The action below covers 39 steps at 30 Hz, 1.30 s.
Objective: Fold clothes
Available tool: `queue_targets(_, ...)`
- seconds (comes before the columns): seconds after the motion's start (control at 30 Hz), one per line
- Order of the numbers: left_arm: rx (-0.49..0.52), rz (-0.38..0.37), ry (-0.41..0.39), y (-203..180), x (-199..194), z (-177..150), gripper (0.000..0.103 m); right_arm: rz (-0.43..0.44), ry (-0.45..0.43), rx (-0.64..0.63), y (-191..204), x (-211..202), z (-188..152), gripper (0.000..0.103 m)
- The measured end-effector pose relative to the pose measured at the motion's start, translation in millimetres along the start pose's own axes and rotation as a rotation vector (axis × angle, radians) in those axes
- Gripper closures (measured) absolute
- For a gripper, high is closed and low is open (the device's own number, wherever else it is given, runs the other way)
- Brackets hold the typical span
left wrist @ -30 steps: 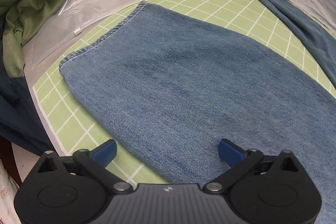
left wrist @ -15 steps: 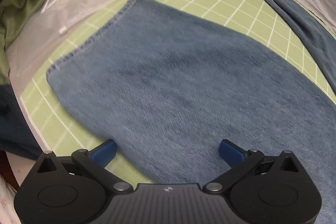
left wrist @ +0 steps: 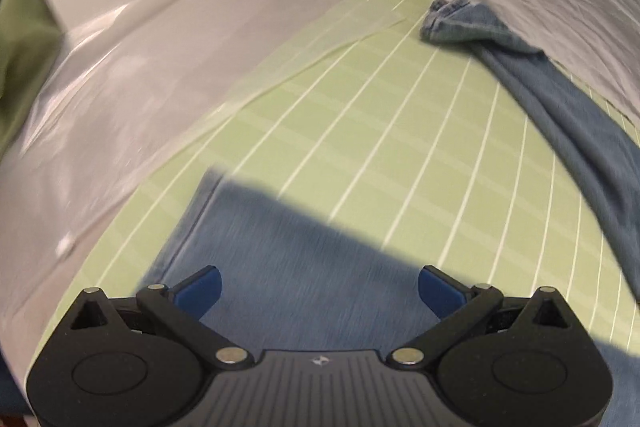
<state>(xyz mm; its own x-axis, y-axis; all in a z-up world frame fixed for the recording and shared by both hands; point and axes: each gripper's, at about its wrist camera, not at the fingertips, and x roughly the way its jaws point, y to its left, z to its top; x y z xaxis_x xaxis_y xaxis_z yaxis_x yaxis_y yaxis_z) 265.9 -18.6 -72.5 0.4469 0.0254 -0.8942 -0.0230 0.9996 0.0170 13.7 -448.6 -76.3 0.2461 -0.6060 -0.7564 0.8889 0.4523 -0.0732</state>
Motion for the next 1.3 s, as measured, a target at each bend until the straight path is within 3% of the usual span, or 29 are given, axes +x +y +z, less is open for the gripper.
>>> queue_targets(0.17, 0.034, -0.084, -0.068, -40, 34, 58, 0.002, -0.082, 0.033, 0.107, 2, 25, 12, 0.000)
queue_targets(0.33, 0.054, -0.161, -0.115, -86, 67, 106, 0.033, -0.081, 0.011, 0.090, 5, 27, 12, 0.000)
queue_targets(0.43, 0.041, -0.206, -0.129, -105, 83, 122, 0.047, -0.059, 0.014, 0.144, 0, 30, 12, 0.000)
queue_targets(0.57, 0.040, -0.206, -0.168, -117, 94, 134, 0.057, -0.067, 0.001, 0.156, 4, 30, 11, 0.000)
queue_targets(0.77, 0.041, -0.220, -0.177, -125, 99, 143, 0.061, -0.073, -0.008, 0.166, 5, 30, 9, 0.000)
queue_targets(0.8, 0.043, -0.224, -0.176, -126, 100, 143, 0.068, -0.071, -0.005, 0.165, 5, 31, 9, 0.000)
queue_targets(0.83, 0.048, -0.235, -0.170, -128, 100, 144, 0.083, -0.071, -0.003, 0.167, 4, 31, 10, 0.000)
queue_targets(0.93, 0.069, -0.237, -0.170, -135, 101, 144, 0.101, -0.069, 0.003, 0.166, 4, 31, 11, 0.000)
queue_targets(1.13, 0.077, -0.206, -0.192, -123, 86, 132, 0.103, -0.057, 0.015, 0.157, 3, 31, 11, 0.000)
queue_targets(1.3, 0.069, -0.117, -0.198, -78, 50, 89, 0.103, -0.042, 0.016, 0.144, 2, 29, 10, 0.000)
